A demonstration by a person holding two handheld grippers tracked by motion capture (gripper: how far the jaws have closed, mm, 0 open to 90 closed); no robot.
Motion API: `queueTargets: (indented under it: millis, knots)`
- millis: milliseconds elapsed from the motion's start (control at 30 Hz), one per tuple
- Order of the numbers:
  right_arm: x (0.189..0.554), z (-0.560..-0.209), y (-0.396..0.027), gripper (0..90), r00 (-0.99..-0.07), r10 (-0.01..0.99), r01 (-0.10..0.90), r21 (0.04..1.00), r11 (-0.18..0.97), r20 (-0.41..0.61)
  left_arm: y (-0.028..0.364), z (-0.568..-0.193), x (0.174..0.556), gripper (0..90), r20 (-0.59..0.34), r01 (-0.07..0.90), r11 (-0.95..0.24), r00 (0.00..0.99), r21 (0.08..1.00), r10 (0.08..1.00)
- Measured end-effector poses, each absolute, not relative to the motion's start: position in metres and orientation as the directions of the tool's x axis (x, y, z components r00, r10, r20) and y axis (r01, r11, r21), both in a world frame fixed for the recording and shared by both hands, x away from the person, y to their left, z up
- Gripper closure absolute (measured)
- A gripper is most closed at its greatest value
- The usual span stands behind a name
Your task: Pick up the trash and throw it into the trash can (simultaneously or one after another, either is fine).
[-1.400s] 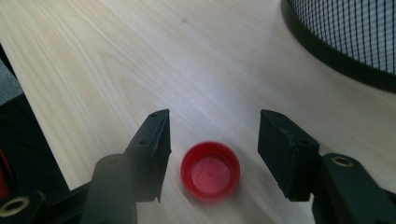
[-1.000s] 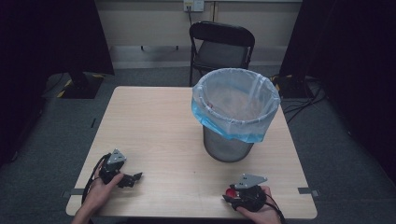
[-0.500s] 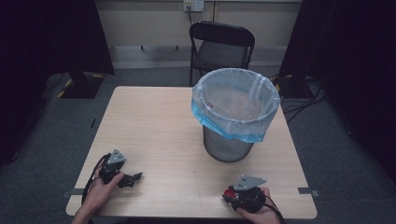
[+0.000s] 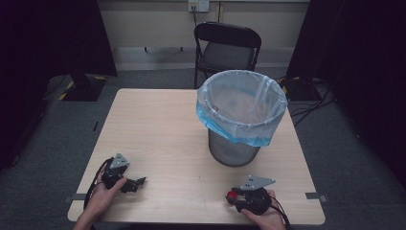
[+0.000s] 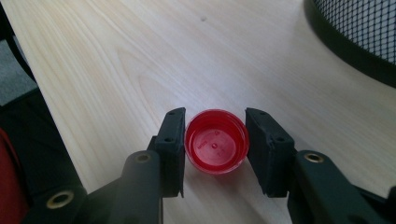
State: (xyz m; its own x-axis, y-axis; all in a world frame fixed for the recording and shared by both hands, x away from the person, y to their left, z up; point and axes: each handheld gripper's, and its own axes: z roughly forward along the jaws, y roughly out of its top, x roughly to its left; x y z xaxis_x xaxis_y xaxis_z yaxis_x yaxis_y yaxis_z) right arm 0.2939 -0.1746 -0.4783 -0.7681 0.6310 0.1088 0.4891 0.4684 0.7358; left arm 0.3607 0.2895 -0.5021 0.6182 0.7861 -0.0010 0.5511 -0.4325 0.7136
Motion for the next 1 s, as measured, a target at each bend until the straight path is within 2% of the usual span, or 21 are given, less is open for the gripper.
queueTargets:
  millis: [633,1000]
  knots:
    - [0.294,-0.448,-0.166,60.0,-0.783,0.604,0.448,0.806,0.386,0.146,0.289,-0.502,0.361,0.0,-0.002,0.551,-0.431,0.618,0.714,0.786]
    - [0.292,-0.423,-0.151,60.0,-0.814,0.567,0.389,0.843,0.373,0.124,0.289,-0.502,0.361,0.0,-0.001,0.551,-0.433,0.619,0.713,0.786]
